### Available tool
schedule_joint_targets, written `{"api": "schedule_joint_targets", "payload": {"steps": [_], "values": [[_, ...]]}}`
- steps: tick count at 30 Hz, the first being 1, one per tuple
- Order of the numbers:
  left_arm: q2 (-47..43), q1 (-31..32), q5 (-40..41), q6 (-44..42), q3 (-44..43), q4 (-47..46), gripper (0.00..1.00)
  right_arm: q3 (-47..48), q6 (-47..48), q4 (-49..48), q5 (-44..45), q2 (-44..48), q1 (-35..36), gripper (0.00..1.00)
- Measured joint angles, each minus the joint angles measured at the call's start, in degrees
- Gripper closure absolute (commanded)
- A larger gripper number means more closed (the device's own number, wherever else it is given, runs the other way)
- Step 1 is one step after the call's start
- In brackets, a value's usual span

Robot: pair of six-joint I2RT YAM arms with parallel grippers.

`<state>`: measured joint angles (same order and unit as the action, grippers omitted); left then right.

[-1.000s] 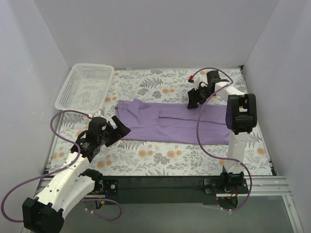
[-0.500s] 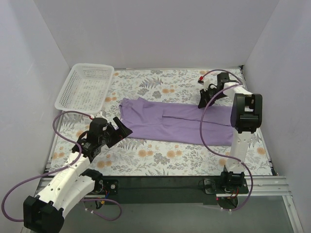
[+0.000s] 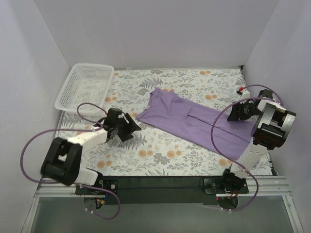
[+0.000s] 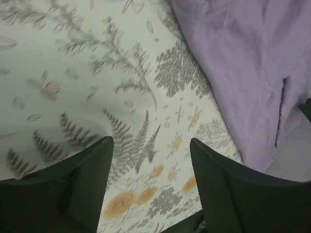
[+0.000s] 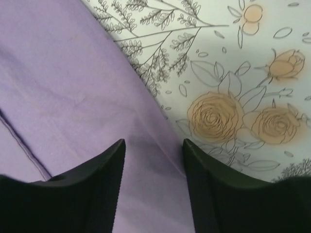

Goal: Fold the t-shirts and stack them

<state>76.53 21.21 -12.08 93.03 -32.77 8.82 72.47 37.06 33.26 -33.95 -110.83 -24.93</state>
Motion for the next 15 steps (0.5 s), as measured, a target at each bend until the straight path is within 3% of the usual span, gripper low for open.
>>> {"api": "schedule_joint_targets", "payload": {"steps": [6, 8, 10, 13, 15], "values": [[22.1, 2.2, -1.2, 2.2, -16.0, -6.0, 0.51, -6.9, 2.3, -0.2, 2.1, 6.5, 0.1, 0.35], [26.6, 2.6, -0.9, 3.1, -20.9, -6.8, 0.64, -7.8, 2.3, -0.2, 2.1, 8.1, 0.4, 0.35], [30.0, 2.8, 0.5, 3.6, -24.3, -6.1, 0.85, -8.6, 2.3, -0.2, 1.7, 10.4, 0.5, 0.35], [33.2, 2.7, 2.0, 3.9, -28.3, -4.4, 0.96, -9.4, 2.4, -0.1, 0.7, 13.9, 0.6, 0.35], [35.0, 2.6, 3.8, 3.2, -31.8, -2.0, 0.98, -9.8, 2.4, 0.0, 0.0, 16.0, 0.9, 0.35]]}}
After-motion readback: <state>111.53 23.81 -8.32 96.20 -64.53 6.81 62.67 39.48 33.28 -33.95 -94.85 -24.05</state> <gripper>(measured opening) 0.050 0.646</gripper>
